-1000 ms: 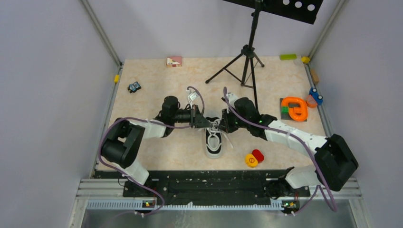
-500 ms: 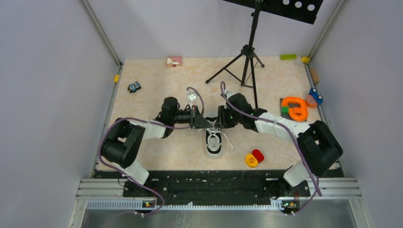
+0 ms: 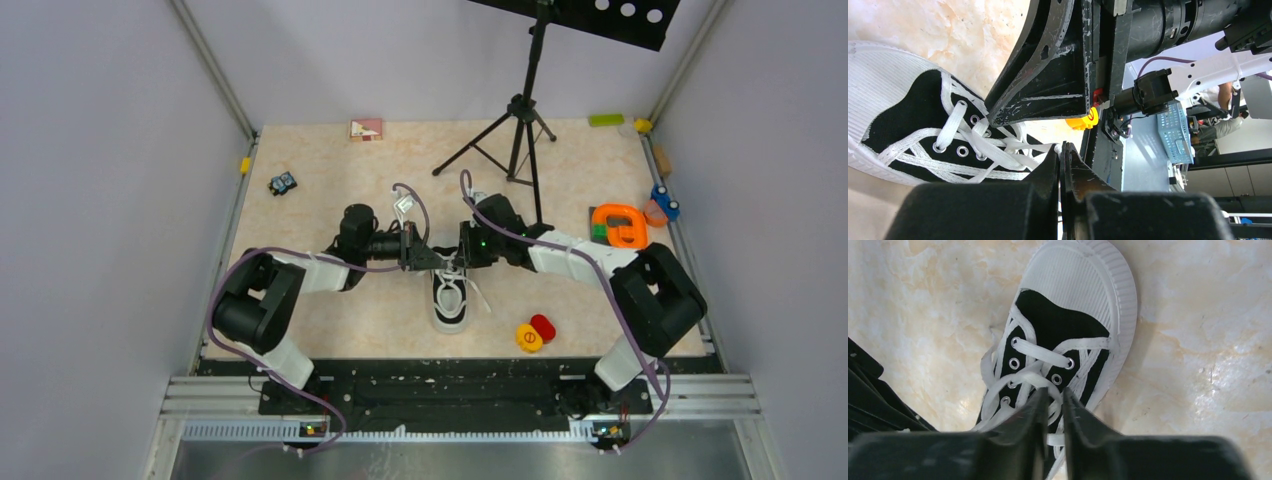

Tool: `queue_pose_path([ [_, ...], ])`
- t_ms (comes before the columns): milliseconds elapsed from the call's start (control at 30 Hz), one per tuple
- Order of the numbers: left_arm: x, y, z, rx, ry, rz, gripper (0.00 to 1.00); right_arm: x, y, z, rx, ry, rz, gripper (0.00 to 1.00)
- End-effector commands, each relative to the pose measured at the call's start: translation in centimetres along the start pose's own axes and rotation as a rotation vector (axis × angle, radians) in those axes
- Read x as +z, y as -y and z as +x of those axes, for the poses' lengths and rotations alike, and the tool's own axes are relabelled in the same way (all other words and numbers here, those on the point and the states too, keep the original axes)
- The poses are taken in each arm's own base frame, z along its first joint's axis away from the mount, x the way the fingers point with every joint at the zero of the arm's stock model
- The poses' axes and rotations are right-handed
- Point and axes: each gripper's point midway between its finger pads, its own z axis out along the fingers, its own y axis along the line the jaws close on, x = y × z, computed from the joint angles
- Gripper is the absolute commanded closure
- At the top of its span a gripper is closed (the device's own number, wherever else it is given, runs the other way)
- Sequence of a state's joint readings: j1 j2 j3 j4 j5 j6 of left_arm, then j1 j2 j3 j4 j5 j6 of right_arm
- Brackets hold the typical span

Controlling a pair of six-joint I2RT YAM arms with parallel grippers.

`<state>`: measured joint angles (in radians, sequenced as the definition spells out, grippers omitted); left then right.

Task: Tie the shoes
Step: Cross the shoelace with the shoelace.

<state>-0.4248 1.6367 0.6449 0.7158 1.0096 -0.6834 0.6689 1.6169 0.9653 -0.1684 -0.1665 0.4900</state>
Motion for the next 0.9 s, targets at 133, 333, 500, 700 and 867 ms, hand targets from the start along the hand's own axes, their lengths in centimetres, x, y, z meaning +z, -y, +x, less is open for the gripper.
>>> queue_pose_path([
  [133,-0.1,1.0,-1.4,0.066,0.036,0.029,1.0,-2.0,-1.5,-3.3,-0.025,0.113,-0.038,1.0],
  [333,0.0,0.4,-1.9,0.06,0.051,0.004,1.0,-3.5,-1.6,-2.6,-0.041,0.136,-0.064,1.0],
  [500,0.0,0.4,-2.1,0.064,0.057,0.006,1.0,-3.9,-1.1,-1.5,-0.049,0.117,-0.053,1.0],
  [700,0.1,0.3,-2.2,0.058,0.055,0.011,1.0,-4.8,-1.1,-1.0,-0.047,0.109,-0.054,1.0],
  [867,0.2,0.3,-2.3,0.056,0.046,0.021,1.0,-6.3,-1.9,-0.3,-0.033,0.148,-0.116,1.0],
])
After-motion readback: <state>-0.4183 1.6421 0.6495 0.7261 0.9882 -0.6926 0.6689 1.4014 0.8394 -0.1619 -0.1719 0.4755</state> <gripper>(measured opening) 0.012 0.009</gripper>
